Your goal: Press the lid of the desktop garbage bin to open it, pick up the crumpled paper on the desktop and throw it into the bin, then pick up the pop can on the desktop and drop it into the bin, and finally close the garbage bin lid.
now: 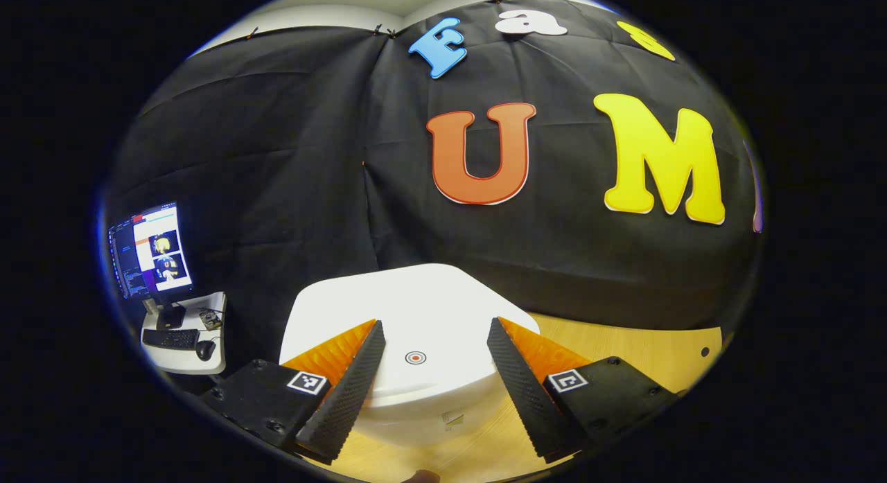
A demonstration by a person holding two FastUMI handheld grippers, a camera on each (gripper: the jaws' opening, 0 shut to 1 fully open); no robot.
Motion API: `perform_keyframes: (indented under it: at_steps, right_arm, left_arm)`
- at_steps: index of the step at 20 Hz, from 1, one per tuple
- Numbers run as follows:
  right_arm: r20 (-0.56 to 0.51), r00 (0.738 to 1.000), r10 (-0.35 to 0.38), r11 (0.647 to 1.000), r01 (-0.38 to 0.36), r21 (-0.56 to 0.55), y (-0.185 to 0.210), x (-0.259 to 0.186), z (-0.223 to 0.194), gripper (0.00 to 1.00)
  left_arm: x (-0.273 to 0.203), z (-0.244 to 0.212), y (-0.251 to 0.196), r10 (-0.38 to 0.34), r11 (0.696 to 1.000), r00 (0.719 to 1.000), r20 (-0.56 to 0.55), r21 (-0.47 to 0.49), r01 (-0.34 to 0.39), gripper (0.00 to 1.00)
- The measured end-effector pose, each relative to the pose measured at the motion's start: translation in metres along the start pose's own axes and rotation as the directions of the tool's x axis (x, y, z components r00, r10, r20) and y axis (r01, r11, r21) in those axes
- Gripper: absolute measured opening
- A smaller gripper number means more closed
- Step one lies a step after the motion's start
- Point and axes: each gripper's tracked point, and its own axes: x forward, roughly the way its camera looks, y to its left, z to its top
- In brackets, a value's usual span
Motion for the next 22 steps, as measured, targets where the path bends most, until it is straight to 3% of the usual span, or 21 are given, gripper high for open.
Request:
perform_keyframes:
  at_steps: [2,5,9,12,13,15,17,20,22]
  right_arm:
    - [0.001,1.0,0.0,1.0,0.0,0.019,-0.002,-0.002,0.0,0.97]
    - [0.004,1.0,-0.03,0.999,0.03,0.032,-0.008,-0.01,0.003,0.94]
    - [0.05,0.996,-0.074,0.997,0.073,0.014,-0.005,-0.03,0.022,0.97]
    - [0.154,0.981,-0.119,0.993,0.12,0.003,0.001,-0.057,0.051,0.94]
    - [0.203,0.967,-0.153,0.988,0.156,0.003,0.0,-0.066,0.063,0.97]
    - [0.289,0.934,-0.209,0.976,0.219,-0.004,0.002,-0.086,0.084,0.94]
    - [0.388,0.892,-0.232,0.97,0.24,0.028,0.01,-0.108,0.106,0.97]
    - [0.545,0.799,-0.252,0.965,0.249,0.081,0.027,-0.146,0.132,0.97]
    - [0.618,0.735,-0.279,0.952,0.295,0.08,0.035,-0.169,0.141,0.97]
  left_arm:
    - [0.0,0.003,-0.001,0.016,1.0,1.0,0.011,-0.003,-0.016,0.98]
    - [-0.002,0.005,-0.002,0.011,0.998,1.0,-0.006,0.07,-0.01,0.98]
    - [-0.016,0.004,-0.007,-0.07,0.996,0.997,-0.045,0.058,0.073,0.96]
    - [-0.036,0.017,-0.005,-0.134,0.989,0.991,-0.016,0.063,0.134,0.97]
    - [-0.043,0.022,-0.006,-0.16,0.985,0.987,0.0,0.061,0.16,0.97]
    - [-0.06,0.031,-0.007,-0.207,0.976,0.978,0.024,0.071,0.205,0.97]
    - [-0.082,0.034,-0.013,-0.276,0.96,0.96,0.042,0.067,0.272,0.97]
    - [-0.115,0.045,-0.029,-0.385,0.922,0.921,0.063,0.063,0.381,0.97]
    - [-0.142,0.06,-0.047,-0.483,0.875,0.868,0.113,0.047,0.481,0.96]
